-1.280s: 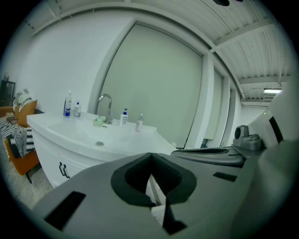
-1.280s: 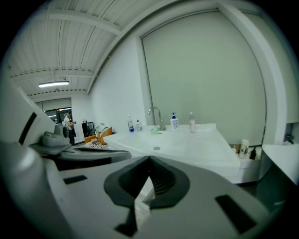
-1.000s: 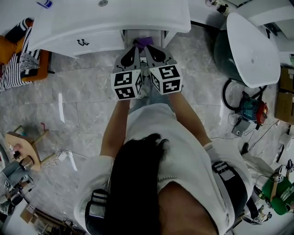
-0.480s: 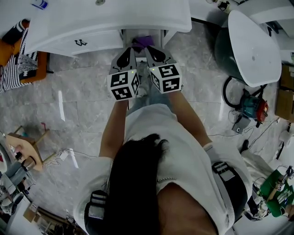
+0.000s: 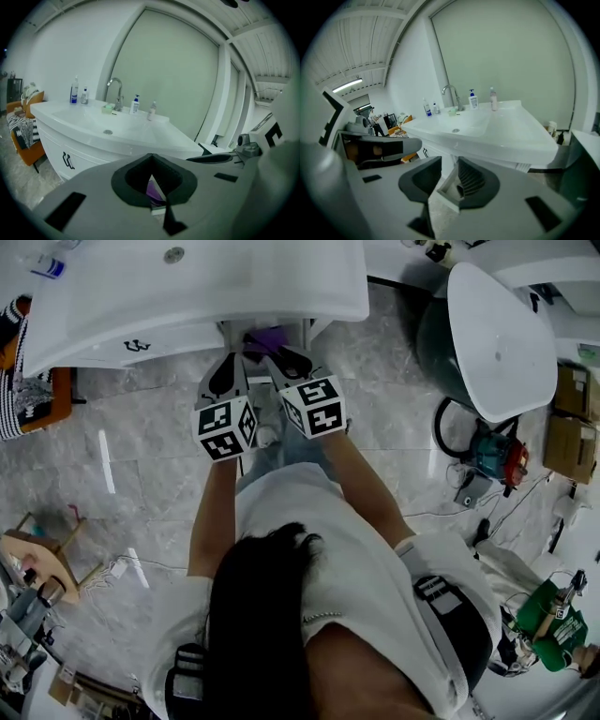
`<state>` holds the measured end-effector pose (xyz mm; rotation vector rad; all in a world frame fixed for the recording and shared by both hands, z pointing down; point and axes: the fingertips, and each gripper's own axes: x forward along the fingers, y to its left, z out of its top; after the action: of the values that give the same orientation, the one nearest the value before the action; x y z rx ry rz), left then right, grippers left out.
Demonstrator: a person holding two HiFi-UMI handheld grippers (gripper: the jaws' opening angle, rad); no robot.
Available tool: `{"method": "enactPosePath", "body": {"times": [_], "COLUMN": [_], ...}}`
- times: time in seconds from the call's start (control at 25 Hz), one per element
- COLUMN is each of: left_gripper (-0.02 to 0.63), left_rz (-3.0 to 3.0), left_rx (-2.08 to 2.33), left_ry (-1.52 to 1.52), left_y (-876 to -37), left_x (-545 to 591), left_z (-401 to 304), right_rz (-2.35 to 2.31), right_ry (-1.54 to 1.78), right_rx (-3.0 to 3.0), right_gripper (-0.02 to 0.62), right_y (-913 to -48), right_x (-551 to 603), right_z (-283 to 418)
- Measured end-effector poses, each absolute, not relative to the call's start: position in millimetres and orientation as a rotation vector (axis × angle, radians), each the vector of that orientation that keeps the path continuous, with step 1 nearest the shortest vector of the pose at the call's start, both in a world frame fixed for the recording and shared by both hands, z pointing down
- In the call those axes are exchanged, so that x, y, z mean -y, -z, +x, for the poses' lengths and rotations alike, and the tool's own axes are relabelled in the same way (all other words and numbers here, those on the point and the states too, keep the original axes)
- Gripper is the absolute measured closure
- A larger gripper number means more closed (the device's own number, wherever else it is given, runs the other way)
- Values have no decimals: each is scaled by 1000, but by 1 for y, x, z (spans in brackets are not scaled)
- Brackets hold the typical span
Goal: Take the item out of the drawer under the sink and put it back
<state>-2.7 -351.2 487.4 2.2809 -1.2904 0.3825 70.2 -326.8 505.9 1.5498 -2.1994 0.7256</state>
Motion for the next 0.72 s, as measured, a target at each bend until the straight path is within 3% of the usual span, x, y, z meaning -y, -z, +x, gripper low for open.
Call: {"method": "enactPosePath", "body": {"times": [0.4, 0.72], "left_gripper": [603, 603], "left_rz": [2192, 2100], "left_rx": [1341, 1390], "left_ry": [-423, -467], "left_y": [-512, -537], "left_x": [387, 411], "left_z": [-3, -8], "right_rz": [1339, 1181], "right_ry": [-841, -894], "right_rx": [2192, 2159], "right_gripper": [356, 302], "right_y": [-547, -596], "right_x": [356, 378], "right_z": [70, 75]}}
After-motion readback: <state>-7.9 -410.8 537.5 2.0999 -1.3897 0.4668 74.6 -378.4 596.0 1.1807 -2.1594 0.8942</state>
